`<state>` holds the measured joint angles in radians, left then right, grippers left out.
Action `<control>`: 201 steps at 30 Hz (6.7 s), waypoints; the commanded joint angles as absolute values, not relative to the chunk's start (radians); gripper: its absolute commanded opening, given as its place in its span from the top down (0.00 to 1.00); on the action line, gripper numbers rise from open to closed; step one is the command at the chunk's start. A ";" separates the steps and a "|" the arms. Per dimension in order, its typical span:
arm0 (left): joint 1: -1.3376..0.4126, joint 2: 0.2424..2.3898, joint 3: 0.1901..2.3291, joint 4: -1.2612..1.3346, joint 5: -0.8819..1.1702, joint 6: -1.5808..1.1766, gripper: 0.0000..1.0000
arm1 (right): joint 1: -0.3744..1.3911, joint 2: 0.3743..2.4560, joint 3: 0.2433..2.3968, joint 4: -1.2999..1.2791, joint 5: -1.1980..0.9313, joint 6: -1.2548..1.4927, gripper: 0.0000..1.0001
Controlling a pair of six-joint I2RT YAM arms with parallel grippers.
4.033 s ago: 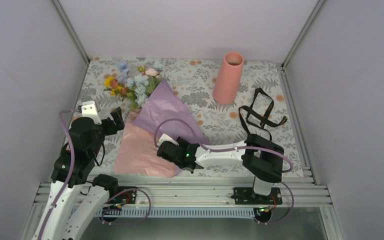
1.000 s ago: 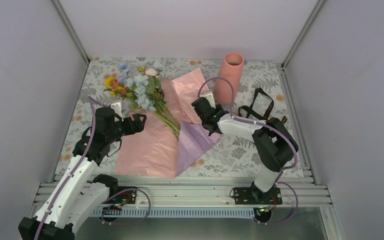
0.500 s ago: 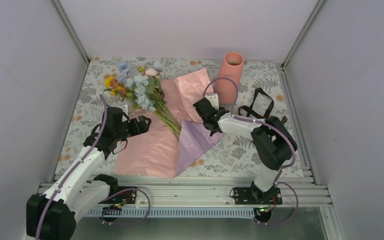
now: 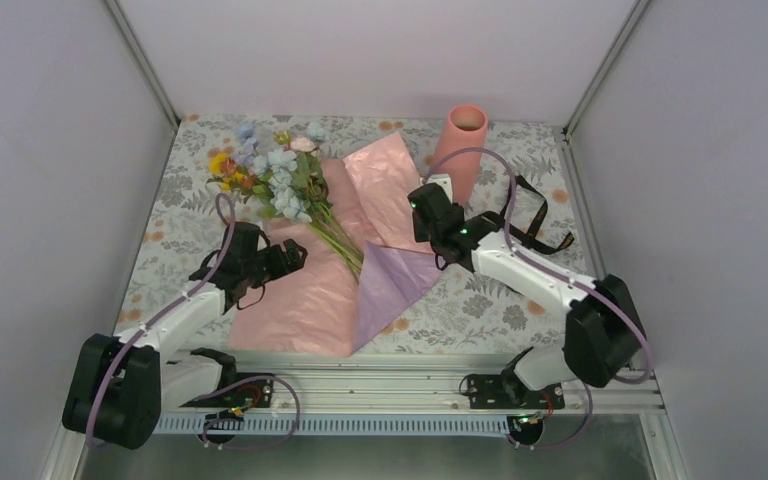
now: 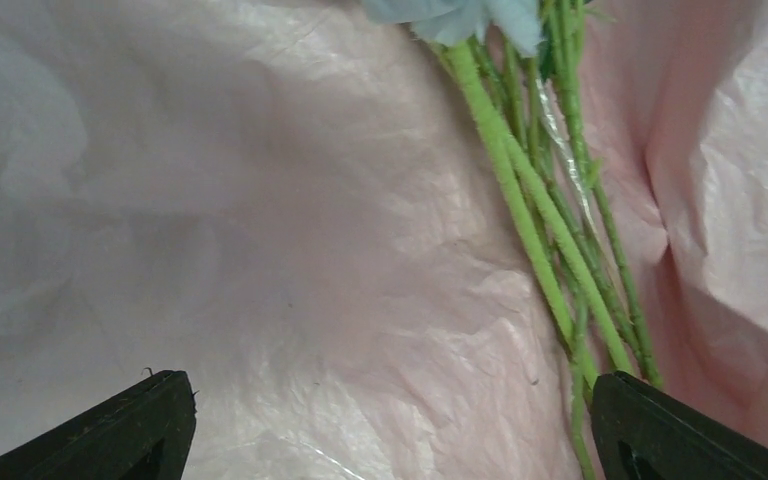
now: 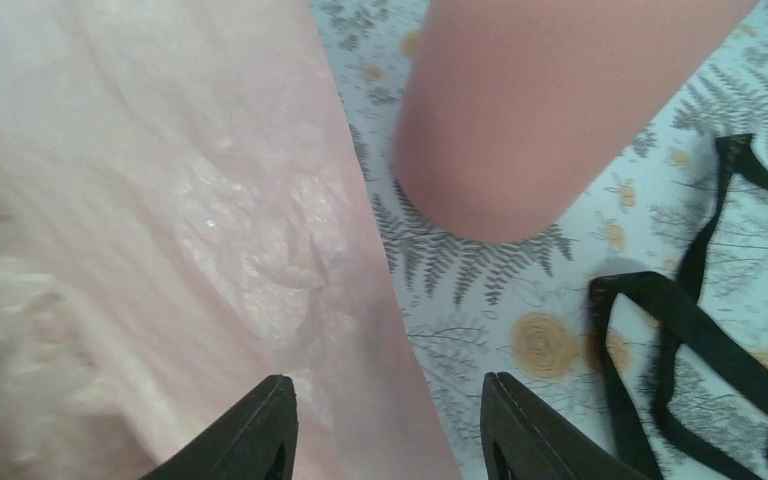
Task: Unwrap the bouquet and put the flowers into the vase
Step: Unfold the wrapping paper at the center of the board.
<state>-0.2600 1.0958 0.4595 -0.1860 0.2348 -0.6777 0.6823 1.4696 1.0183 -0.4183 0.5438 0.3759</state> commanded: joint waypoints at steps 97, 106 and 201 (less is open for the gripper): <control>-0.552 1.150 0.503 0.112 0.569 -0.609 0.00 | 0.531 0.967 0.759 -0.396 0.159 0.501 0.43; -0.628 1.230 0.520 0.153 0.600 -0.584 0.00 | 0.531 0.975 0.753 -0.379 0.155 0.492 0.43; -0.113 1.514 0.550 -0.092 0.153 -0.706 0.00 | 0.557 1.573 0.638 0.007 0.193 0.562 0.54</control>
